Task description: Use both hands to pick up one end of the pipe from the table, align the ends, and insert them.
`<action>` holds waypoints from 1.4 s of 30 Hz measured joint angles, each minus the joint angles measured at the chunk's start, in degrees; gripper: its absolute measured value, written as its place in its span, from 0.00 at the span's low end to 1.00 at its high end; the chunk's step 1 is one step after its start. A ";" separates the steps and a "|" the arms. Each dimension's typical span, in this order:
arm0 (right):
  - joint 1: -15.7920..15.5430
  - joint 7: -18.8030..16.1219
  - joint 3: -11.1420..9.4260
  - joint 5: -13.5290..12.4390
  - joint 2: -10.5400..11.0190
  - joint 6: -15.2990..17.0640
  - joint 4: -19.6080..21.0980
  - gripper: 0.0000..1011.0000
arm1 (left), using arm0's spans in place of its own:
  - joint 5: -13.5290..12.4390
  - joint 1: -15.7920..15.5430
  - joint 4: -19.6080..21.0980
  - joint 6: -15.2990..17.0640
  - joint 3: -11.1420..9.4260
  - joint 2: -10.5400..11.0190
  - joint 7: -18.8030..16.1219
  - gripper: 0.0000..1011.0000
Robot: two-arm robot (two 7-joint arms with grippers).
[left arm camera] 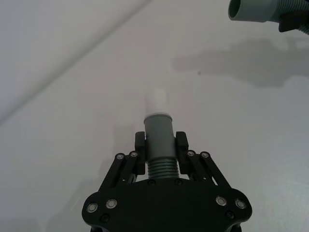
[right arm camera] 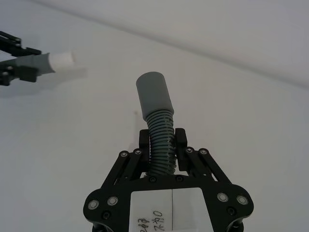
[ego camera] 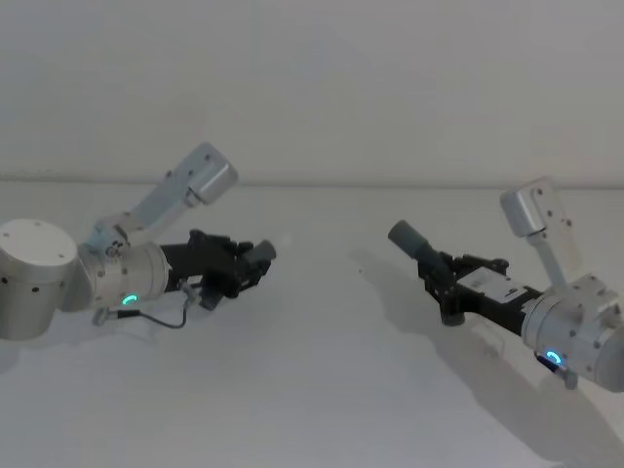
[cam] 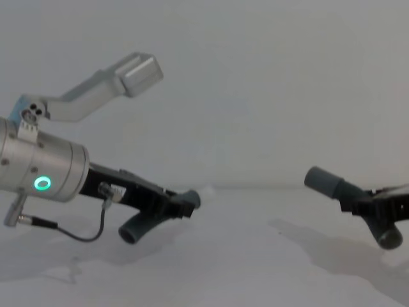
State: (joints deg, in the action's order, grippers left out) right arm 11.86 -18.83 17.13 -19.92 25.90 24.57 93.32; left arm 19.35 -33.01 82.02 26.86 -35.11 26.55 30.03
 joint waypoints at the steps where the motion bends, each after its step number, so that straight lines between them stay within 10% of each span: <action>1: -0.06 -0.37 -0.10 -0.11 0.18 -0.62 0.20 0.30 | -0.07 0.00 0.30 -0.23 0.13 0.10 -0.03 0.36; 17: -0.76 -10.77 -1.78 -3.57 6.88 -8.67 3.42 0.30 | 0.03 -2.21 3.89 -4.75 0.83 3.47 5.58 0.36; 42: 3.55 -22.29 0.51 -5.92 13.72 -10.50 2.70 0.30 | 2.57 -10.18 1.57 -12.46 -2.74 7.41 23.73 0.36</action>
State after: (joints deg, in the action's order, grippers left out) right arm 15.41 -41.12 17.63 -25.83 39.62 14.07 96.02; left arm 21.92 -43.19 83.59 14.40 -37.85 33.95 53.76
